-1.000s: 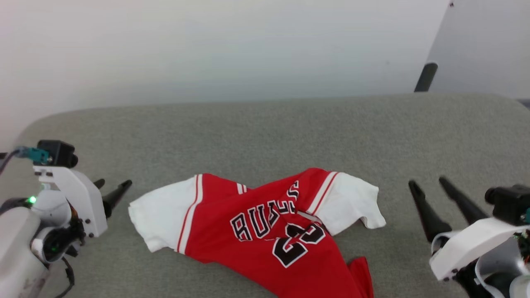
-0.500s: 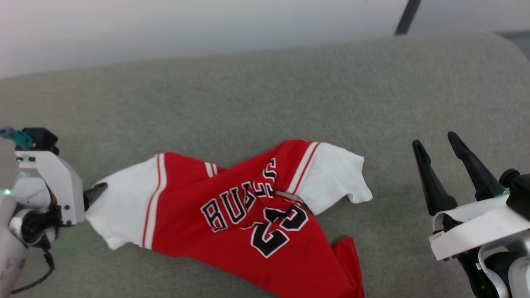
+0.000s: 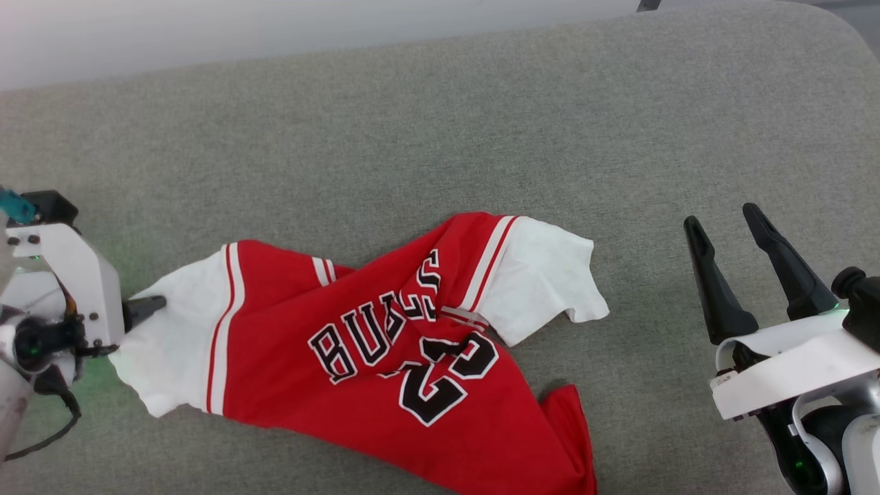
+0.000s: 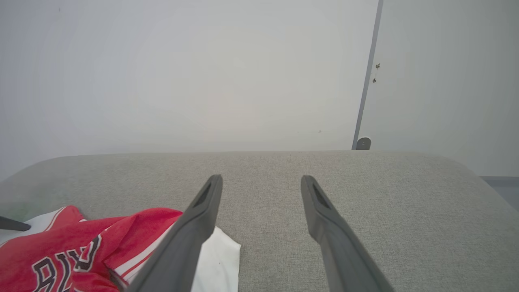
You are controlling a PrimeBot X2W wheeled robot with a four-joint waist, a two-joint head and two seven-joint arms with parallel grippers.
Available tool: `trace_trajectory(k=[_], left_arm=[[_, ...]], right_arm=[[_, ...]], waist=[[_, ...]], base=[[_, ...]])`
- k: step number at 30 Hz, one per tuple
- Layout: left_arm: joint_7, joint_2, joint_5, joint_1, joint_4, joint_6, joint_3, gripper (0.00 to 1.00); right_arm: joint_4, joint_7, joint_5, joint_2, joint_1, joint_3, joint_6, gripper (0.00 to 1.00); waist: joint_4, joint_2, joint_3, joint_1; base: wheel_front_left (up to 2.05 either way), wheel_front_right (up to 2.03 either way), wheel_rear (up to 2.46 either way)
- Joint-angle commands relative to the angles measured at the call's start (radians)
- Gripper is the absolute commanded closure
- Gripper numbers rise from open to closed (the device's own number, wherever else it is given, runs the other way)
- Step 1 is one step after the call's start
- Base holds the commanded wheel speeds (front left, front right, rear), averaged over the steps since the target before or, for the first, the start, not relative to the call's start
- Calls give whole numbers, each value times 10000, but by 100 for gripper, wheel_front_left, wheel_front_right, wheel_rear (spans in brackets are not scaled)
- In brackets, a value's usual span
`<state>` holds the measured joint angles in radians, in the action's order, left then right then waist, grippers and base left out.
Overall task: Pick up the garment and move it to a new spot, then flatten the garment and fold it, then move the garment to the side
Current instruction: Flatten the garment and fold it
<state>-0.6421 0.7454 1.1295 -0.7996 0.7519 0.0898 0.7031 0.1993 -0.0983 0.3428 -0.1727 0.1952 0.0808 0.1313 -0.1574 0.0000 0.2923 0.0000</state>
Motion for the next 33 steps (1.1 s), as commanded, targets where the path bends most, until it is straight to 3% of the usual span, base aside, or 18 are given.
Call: trace_trajectory(k=[1, 2, 4, 5, 6, 8, 14, 25, 33], left_arm=[[-685, -375, 148, 649, 395, -214, 350, 32], [-894, -414, 251, 707, 429, -283, 351, 45], [-1297, -447, 383, 764, 438, -413, 373, 62], [-1297, -447, 383, 764, 438, -413, 373, 62], [-1446, -462, 468, 793, 452, -510, 353, 69], [-1701, -458, 550, 815, 368, -634, 378, 100], [-1398, -319, 484, 630, -63, -737, 242, 100], [-883, -611, 270, 188, -691, -786, 216, 100], [-739, -1057, 154, -231, -891, -685, 309, 100]], right_arm=[[-1, -49, 41, 32, 161, 34, -10, 0], [-1, -75, 50, 23, 161, 23, -10, 0], [7, -150, 56, 17, 168, -15, -10, 0], [7, -150, 56, 17, 168, -15, -10, 0], [13, -183, 53, 12, 177, -29, -10, 0], [28, -255, 71, 20, 211, -57, -10, 0], [-62, -720, 406, -90, 418, 167, -10, 0], [-1084, -4304, 1611, -1132, 1322, 1017, -10, 0], [-2002, -5664, 1710, -1391, 2221, 1186, -10, 0]], waist=[[21, 0, -10, 0], [34, 0, -18, 0], [58, 0, -39, 0], [58, 0, -39, 0], [69, 0, -44, 0], [99, 0, -48, 0], [208, 0, -29, 0], [699, 0, 146, 0], [1196, 0, 513, 0]], base=[[0, 0, 0], [0, 0, 0], [0, 0, 0], [0, 0, 0], [0, 0, 0], [0, 0, 0], [0, 0, 0], [0, 0, 0], [0, 0, 0]])
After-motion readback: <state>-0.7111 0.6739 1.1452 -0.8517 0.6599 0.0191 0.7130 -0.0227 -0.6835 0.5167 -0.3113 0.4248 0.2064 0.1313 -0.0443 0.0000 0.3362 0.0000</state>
